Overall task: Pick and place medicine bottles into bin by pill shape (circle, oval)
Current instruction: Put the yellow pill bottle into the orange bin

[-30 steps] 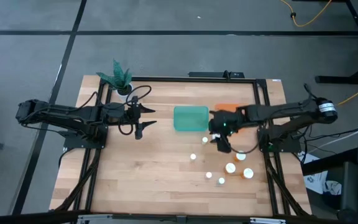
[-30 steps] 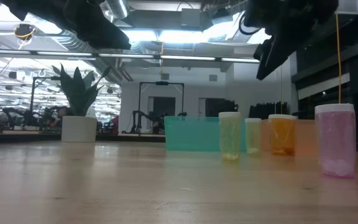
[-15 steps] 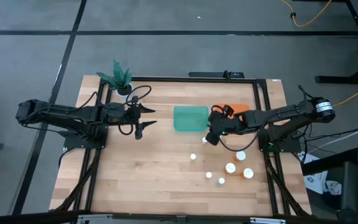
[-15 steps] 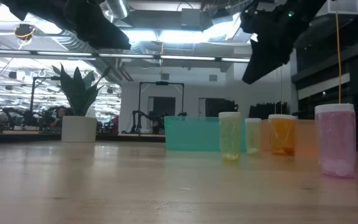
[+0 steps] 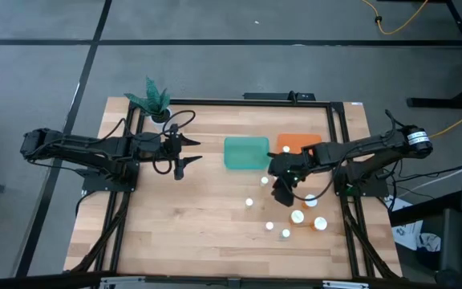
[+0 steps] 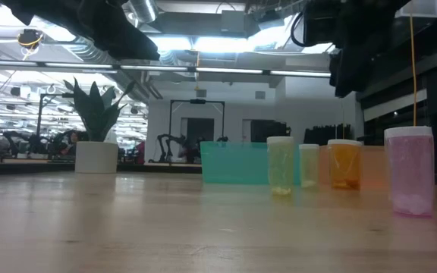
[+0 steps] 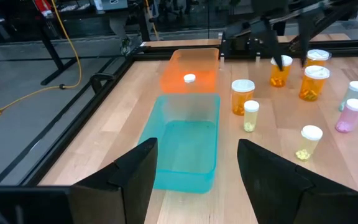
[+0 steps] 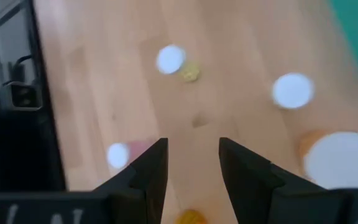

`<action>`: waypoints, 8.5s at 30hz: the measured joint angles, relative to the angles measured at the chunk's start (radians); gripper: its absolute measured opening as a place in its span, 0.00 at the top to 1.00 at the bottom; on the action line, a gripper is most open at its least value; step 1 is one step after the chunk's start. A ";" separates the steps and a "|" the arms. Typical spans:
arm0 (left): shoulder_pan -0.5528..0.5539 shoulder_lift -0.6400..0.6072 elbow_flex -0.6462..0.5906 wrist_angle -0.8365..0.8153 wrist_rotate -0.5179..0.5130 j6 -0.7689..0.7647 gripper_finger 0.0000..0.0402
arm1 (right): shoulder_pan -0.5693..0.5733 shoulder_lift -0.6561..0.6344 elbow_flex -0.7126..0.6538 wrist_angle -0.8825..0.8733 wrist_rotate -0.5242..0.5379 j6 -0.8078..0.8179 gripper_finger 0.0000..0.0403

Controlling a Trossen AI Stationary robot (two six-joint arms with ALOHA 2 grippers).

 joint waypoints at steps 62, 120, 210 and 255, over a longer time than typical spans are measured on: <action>0.000 0.000 0.000 -0.004 0.000 0.006 0.47 | 0.031 0.087 -0.037 0.067 0.302 -0.360 0.64; 0.000 0.000 0.000 -0.008 0.000 0.008 0.47 | 0.019 0.175 -0.006 0.036 0.379 -0.230 0.32; 0.000 0.000 0.000 -0.017 0.000 0.006 0.47 | -0.483 -0.181 -0.359 -0.035 0.570 0.178 0.53; 0.000 0.000 0.000 -0.017 0.000 0.006 0.47 | 0.023 0.109 -0.080 0.341 0.171 -0.526 0.49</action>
